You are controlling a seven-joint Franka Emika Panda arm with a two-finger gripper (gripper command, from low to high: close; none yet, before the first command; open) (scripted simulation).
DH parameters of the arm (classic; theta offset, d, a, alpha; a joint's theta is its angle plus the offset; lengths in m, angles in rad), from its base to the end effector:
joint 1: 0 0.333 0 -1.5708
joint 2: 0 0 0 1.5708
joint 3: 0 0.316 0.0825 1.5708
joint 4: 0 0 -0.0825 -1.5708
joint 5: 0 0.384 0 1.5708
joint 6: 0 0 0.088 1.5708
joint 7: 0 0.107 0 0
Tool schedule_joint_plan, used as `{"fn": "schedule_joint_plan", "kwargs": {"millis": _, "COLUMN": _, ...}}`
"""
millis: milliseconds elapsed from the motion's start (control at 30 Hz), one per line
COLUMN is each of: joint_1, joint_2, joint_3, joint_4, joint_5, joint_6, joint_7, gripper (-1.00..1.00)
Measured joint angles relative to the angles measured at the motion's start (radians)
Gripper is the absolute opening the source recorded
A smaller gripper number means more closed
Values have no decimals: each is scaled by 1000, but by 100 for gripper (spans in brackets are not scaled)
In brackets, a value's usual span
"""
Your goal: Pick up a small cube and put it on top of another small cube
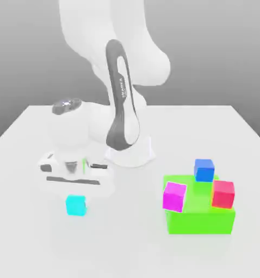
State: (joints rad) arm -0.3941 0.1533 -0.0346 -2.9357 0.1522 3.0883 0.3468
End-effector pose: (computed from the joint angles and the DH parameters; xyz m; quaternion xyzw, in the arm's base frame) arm 0.2849 -0.1449 0.1465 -0.8945 0.4471 0.0000 0.0014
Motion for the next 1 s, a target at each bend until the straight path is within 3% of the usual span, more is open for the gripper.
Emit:
{"fn": "schedule_joint_plan", "kwargs": {"millis": 100, "joint_1": 12, "joint_2": -106, "joint_3": -42, "joint_4": -21, "joint_5": -96, "joint_6": -85, "joint_7": 69, "gripper": -100}}
{"fn": "schedule_joint_plan", "kwargs": {"millis": 233, "joint_1": 41, "joint_2": -226, "joint_3": -7, "joint_4": -20, "joint_5": -155, "joint_6": -205, "joint_7": 152, "gripper": -100}}
{"fn": "schedule_joint_plan", "kwargs": {"millis": 700, "joint_1": 503, "joint_2": -410, "joint_3": 443, "joint_4": 237, "joint_5": 15, "joint_6": -630, "joint_7": 530, "gripper": -100}}
{"fn": "schedule_joint_plan", "kwargs": {"millis": 867, "joint_1": 524, "joint_2": -280, "joint_3": 512, "joint_4": 238, "joint_5": -48, "joint_6": -506, "joint_7": 629, "gripper": -100}}
{"fn": "schedule_joint_plan", "kwargs": {"millis": 900, "joint_1": 522, "joint_2": -251, "joint_3": 515, "joint_4": 232, "joint_5": -65, "joint_6": -474, "joint_7": 643, "gripper": 100}}
{"fn": "schedule_joint_plan", "kwargs": {"millis": 1000, "joint_1": 522, "joint_2": -251, "joint_3": 515, "joint_4": 232, "joint_5": -65, "joint_6": -474, "joint_7": 643, "gripper": 100}}
